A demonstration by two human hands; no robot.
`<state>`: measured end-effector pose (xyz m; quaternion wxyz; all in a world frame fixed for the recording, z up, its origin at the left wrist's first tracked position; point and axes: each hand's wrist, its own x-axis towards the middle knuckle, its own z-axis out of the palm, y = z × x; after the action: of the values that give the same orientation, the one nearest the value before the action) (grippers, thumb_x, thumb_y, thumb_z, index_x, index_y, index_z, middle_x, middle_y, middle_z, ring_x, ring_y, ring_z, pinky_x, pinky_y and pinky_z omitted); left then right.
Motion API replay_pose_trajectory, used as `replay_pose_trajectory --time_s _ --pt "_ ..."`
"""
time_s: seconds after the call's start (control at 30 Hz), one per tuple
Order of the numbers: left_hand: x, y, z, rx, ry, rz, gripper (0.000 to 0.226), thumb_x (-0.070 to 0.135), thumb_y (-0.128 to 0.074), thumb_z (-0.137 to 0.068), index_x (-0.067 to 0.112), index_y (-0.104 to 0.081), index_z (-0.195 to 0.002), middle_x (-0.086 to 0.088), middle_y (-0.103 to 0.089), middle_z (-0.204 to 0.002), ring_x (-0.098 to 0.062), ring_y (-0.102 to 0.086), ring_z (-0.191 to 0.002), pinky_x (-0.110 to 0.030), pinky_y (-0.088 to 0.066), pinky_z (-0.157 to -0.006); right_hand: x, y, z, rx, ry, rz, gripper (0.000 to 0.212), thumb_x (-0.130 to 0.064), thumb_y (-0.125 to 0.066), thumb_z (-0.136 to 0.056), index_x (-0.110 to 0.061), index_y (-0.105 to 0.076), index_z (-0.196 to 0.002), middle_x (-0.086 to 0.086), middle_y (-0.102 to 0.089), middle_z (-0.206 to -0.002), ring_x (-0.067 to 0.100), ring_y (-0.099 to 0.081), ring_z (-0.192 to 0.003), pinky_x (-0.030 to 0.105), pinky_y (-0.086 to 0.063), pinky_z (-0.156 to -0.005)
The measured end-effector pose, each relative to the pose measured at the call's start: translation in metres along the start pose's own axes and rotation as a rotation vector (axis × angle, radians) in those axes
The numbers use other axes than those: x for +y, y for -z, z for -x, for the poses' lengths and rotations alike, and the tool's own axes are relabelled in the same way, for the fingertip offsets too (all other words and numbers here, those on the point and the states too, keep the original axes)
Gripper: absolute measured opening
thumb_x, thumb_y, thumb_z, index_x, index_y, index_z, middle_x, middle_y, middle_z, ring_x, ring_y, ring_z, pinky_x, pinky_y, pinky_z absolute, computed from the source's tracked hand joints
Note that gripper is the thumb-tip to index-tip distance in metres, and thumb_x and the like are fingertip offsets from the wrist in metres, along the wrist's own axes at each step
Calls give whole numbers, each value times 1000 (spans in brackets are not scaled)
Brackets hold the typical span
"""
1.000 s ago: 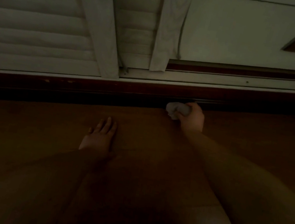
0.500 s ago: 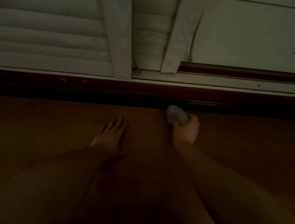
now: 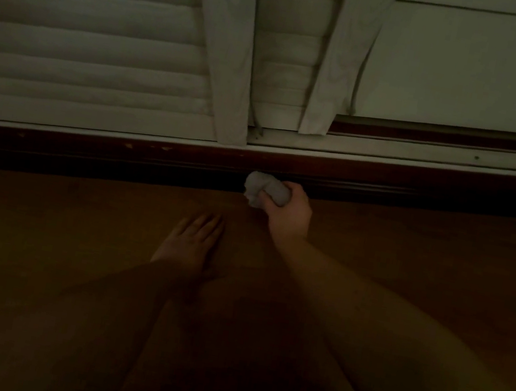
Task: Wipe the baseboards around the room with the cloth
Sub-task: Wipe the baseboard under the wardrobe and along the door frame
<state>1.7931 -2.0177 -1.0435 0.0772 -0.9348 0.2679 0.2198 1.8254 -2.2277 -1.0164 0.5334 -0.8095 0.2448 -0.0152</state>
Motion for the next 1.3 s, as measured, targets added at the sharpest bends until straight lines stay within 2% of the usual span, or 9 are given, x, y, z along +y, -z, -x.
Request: replay_pose_trajectory --time_s 0.17,0.37,0.53,0.7,0.8,0.9,1.1,1.2,1.3 --pt "18 6 -13 2 -33 32 99 80 -24 -88 22 17 -156 3 21 -163 -17 14 -151 -41 7 -119 25 62 -18 113 -66 25 56 -32 -77 -84 -14 -53 -131 7 -58 -127 18 -56 -111 29 -47 -89" --pt "33 14 -32 -10 -92 37 99 80 -30 -87 24 14 -156 3 18 -164 -18 10 -152 -40 -1 -121 55 158 -44 376 -187 99 54 -26 -74 -85 -9 -53 -131 14 -61 -124 27 -60 -111 28 -45 -81" --pt "33 15 -35 -21 -90 62 98 74 -38 -89 26 14 -156 5 18 -164 -18 10 -152 -41 -3 -121 66 197 -52 502 -271 173 57 -30 -75 -84 -9 -52 -132 17 -57 -130 33 -58 -116 34 -48 -89" --pt "31 19 -33 -37 -91 86 97 73 -39 -89 26 13 -157 6 17 -164 -17 10 -152 -43 -6 -121 52 153 -31 417 -108 218 54 -33 -75 -83 -10 -53 -127 12 -53 -128 27 -56 -114 31 -43 -90" --pt "28 17 -30 -11 -88 131 93 72 -37 -91 26 9 -157 7 14 -165 -16 7 -152 -42 -10 -119 33 109 -16 171 115 347 47 -30 -78 -81 -11 -56 -117 6 -51 -117 21 -54 -105 26 -37 -86" --pt "19 10 -21 16 -60 81 92 71 -35 -93 22 8 -158 3 13 -165 -18 6 -152 -41 -6 -120 6 60 0 -47 252 360 45 -36 -77 -81 -13 -57 -115 0 -49 -110 11 -48 -96 25 -36 -81" --pt "8 11 -14 -59 -52 154 105 75 -43 -86 21 13 -156 -1 17 -164 -20 13 -151 -43 4 -120 -37 -23 25 -124 93 31 56 -36 -79 -80 -14 -52 -123 4 -59 -119 16 -56 -106 34 -52 -85" --pt "11 16 -17 -88 -40 169 106 75 -47 -86 22 13 -157 2 18 -164 -19 14 -151 -45 2 -120 -46 -31 18 -51 55 -51 49 -31 -78 -82 -13 -54 -120 4 -60 -116 13 -56 -102 24 -46 -77" --pt "12 18 -16 -84 -16 138 106 72 -50 -86 22 10 -157 3 18 -164 -19 11 -151 -46 0 -120 -41 -11 2 -16 44 -16 48 -30 -78 -82 -11 -55 -120 5 -60 -115 10 -53 -97 23 -44 -75"
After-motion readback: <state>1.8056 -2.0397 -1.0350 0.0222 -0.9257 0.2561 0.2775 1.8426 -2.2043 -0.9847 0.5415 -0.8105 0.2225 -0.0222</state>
